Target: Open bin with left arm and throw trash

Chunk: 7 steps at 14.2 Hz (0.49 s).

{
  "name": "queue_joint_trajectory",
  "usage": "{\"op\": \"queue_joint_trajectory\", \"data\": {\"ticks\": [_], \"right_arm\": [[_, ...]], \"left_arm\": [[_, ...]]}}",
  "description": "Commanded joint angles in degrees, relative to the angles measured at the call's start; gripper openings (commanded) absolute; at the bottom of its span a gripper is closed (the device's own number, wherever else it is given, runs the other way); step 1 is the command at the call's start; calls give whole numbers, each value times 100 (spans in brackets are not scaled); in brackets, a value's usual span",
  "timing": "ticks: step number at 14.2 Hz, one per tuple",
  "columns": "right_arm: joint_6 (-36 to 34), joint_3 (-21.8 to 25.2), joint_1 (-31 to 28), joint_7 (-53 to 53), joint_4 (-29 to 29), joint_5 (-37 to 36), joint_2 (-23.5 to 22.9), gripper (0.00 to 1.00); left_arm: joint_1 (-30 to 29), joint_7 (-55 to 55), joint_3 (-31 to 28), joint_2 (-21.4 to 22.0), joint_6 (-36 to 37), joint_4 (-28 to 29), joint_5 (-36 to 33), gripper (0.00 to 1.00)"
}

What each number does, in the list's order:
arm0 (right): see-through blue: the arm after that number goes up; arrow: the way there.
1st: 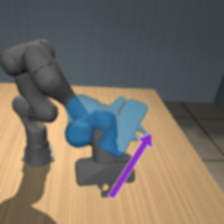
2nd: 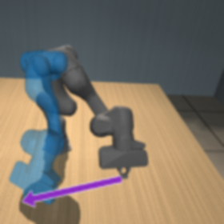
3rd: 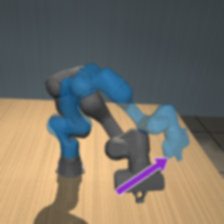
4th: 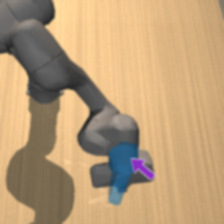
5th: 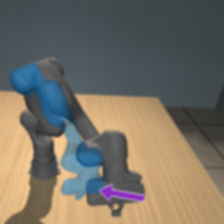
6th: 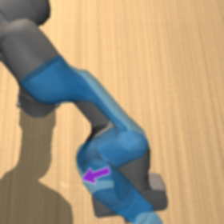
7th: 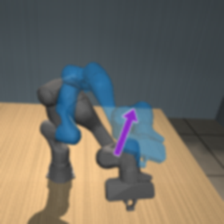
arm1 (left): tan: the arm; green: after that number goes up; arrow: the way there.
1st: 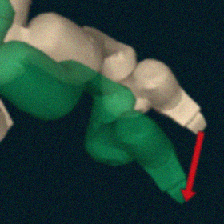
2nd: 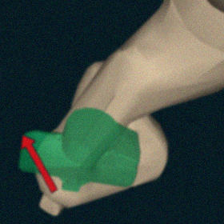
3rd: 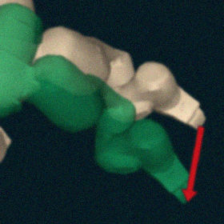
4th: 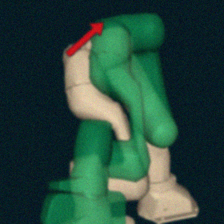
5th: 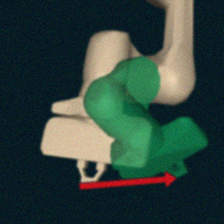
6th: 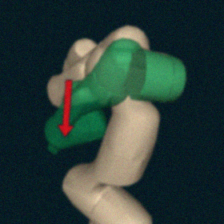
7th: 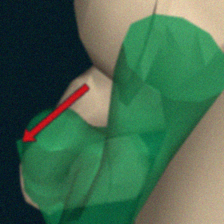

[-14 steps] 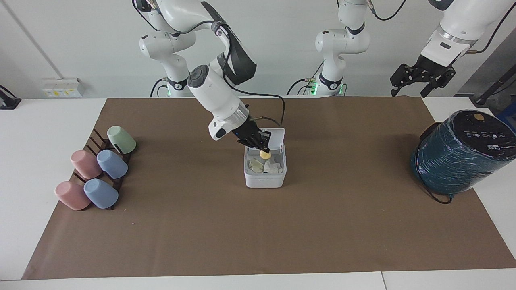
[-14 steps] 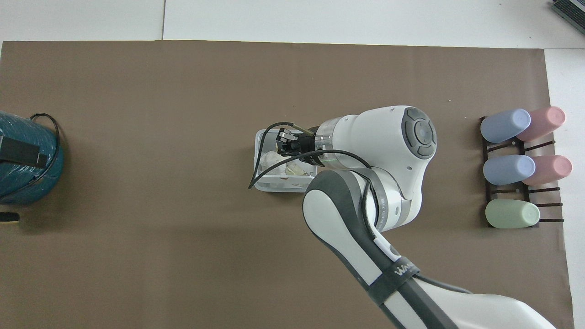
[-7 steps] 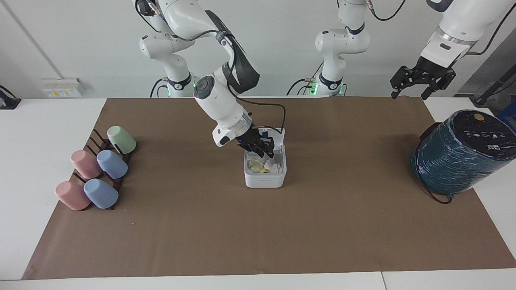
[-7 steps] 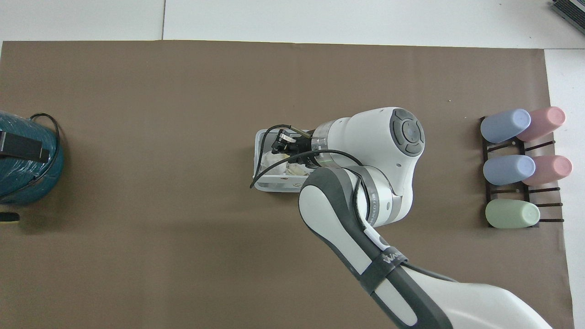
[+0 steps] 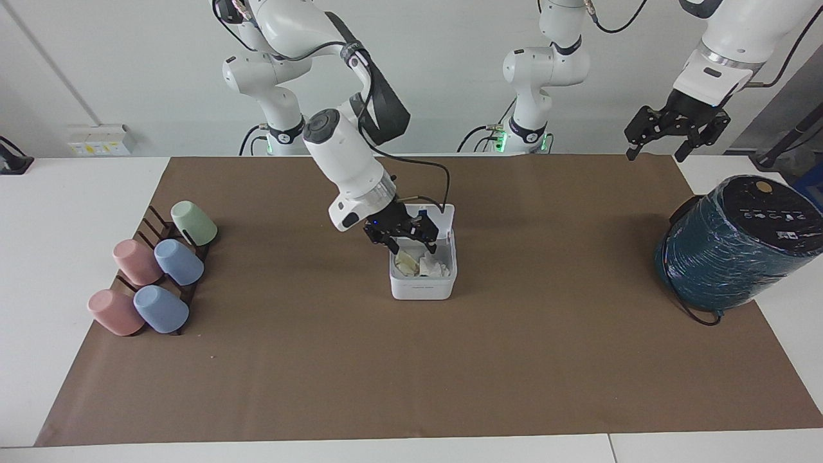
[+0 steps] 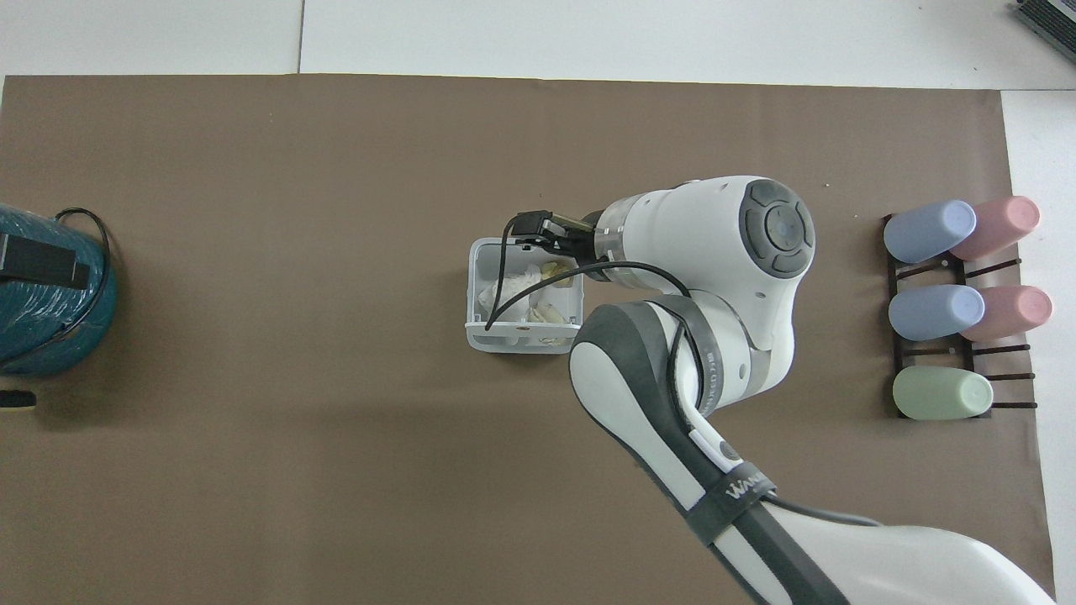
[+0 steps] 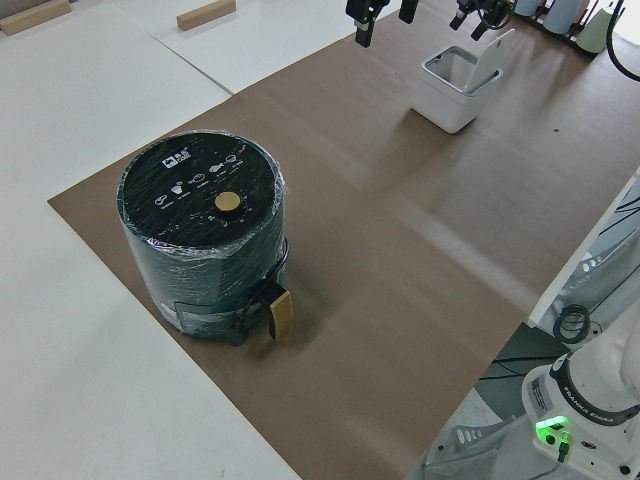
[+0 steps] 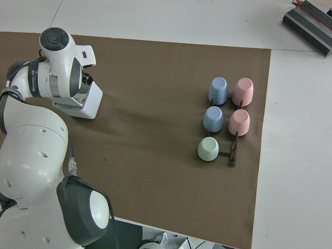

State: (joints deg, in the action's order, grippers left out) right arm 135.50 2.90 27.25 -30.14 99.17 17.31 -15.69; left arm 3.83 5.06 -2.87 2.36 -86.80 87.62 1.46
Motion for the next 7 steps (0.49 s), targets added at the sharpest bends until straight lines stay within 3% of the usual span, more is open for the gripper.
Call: {"op": "queue_joint_trajectory", "data": {"ticks": [1,3,7], "right_arm": [[-321,-44,-526,131,-82,-1408,347,100],[-777,-52,-852,271,-82,-1949,654,100],[-2269,-44,-1695,1666,-484,-1950,1129,100]], "left_arm": [[31,21,-21,168,-162,221,-138,100],[-13,-23,-21,177,-153,221,-129,100],[-14,12,-21,186,-145,247,-129,100]]}}
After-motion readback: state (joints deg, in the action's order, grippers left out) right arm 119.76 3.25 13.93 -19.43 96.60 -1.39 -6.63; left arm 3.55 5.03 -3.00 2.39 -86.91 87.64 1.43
